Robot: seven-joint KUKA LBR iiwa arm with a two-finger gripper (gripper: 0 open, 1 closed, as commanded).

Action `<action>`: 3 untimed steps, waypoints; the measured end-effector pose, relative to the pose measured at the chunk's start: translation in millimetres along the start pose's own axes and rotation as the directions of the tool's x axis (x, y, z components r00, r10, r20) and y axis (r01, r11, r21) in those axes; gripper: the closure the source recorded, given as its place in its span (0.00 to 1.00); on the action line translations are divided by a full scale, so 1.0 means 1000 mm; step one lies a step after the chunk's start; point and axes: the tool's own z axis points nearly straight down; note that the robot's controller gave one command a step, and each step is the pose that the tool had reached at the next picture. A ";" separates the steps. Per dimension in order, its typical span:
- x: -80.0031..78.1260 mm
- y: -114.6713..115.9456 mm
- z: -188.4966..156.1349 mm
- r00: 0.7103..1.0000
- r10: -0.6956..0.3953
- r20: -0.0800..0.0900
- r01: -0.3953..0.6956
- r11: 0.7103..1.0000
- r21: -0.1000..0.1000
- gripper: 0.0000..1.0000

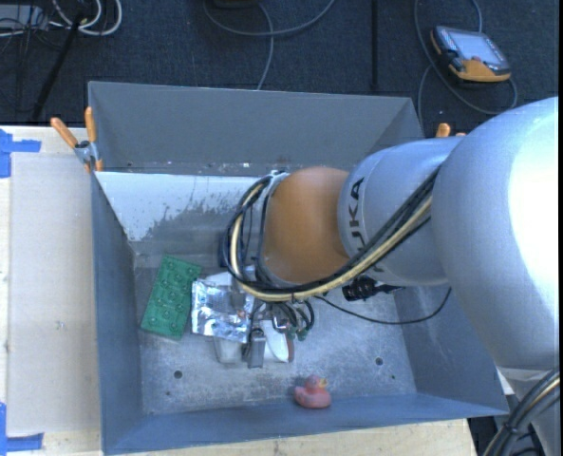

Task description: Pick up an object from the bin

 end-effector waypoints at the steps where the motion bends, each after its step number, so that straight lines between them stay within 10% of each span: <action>1: 0.004 0.000 0.000 1.000 0.003 -0.022 -0.003 1.000 0.001 1.00; 3: -0.001 -0.035 -0.177 1.000 0.017 0.007 -0.017 1.000 0.003 1.00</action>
Offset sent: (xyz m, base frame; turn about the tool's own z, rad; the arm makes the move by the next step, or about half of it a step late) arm 0.0000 0.0000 0.0000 0.0000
